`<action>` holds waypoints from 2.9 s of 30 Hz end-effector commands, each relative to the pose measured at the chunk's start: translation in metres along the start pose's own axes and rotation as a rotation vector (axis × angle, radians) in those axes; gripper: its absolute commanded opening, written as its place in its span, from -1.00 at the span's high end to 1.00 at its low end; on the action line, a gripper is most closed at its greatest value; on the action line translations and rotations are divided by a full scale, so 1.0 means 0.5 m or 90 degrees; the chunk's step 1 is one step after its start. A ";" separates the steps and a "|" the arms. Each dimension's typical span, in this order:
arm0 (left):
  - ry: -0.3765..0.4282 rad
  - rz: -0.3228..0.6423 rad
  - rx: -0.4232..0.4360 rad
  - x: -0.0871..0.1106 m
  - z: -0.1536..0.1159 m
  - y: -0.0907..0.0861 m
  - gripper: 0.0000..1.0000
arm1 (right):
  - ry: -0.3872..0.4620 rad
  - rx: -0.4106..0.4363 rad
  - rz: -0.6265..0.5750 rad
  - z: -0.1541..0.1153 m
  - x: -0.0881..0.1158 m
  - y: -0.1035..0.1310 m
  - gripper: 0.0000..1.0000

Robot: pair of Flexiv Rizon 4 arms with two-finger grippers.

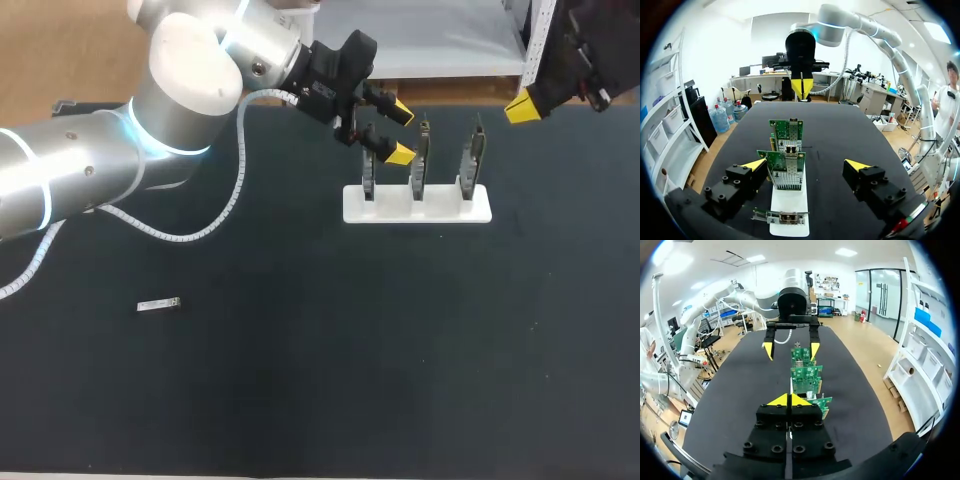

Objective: Pick up the optical module with the left hand, and insert it into the network port with the right hand.

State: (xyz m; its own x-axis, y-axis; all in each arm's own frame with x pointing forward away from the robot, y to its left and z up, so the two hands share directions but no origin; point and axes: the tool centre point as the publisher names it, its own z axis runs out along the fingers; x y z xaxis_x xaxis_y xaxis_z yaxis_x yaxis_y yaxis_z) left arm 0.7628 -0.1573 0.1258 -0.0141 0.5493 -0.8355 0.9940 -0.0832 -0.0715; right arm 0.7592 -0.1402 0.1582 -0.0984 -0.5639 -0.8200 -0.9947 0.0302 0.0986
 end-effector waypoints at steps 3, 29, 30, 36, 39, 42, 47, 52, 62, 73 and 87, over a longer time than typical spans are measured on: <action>0.001 -0.001 -0.003 0.000 0.000 -0.003 -1.00 | -0.001 -0.017 -0.003 -0.001 0.008 -0.020 1.00; 0.001 -0.001 -0.003 0.000 0.000 -0.003 -1.00 | -0.005 -0.018 0.002 0.015 0.007 -0.031 1.00; 0.001 -0.001 -0.003 0.000 0.000 -0.003 -1.00 | -0.005 -0.018 0.003 0.016 0.007 -0.031 1.00; 0.001 -0.001 -0.003 0.000 0.000 -0.003 -1.00 | -0.005 -0.016 0.004 0.017 0.006 -0.030 1.00; 0.001 -0.001 -0.003 0.000 0.000 -0.003 -1.00 | -0.005 -0.013 0.009 0.018 0.006 -0.030 1.00; 0.001 -0.001 -0.003 0.000 0.000 -0.003 -1.00 | -0.001 -0.012 0.012 0.019 0.005 -0.030 -1.00; 0.001 -0.001 -0.003 0.000 0.000 -0.003 -1.00 | -0.001 -0.012 0.012 0.019 0.005 -0.030 -1.00; 0.001 -0.001 -0.003 0.000 0.000 -0.003 -1.00 | -0.001 -0.012 0.012 0.019 0.005 -0.030 -1.00; 0.001 -0.001 -0.003 0.000 0.000 -0.003 -1.00 | -0.001 -0.012 0.012 0.019 0.005 -0.030 -1.00; 0.015 0.035 -0.043 -0.028 -0.056 0.005 -1.00 | -0.001 -0.012 0.012 0.019 0.005 -0.030 -1.00; 0.090 0.107 -0.224 -0.059 -0.305 -0.034 -1.00 | -0.001 -0.012 0.012 0.019 0.005 -0.030 -1.00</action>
State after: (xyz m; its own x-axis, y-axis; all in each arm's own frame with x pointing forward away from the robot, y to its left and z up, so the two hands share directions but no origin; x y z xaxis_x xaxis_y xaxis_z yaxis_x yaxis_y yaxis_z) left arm 0.8006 -0.0852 0.2115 0.1494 0.6330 -0.7596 0.9812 0.0001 0.1931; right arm 0.7751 -0.1347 0.1492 -0.1169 -0.5616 -0.8191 -0.9917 0.0219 0.1265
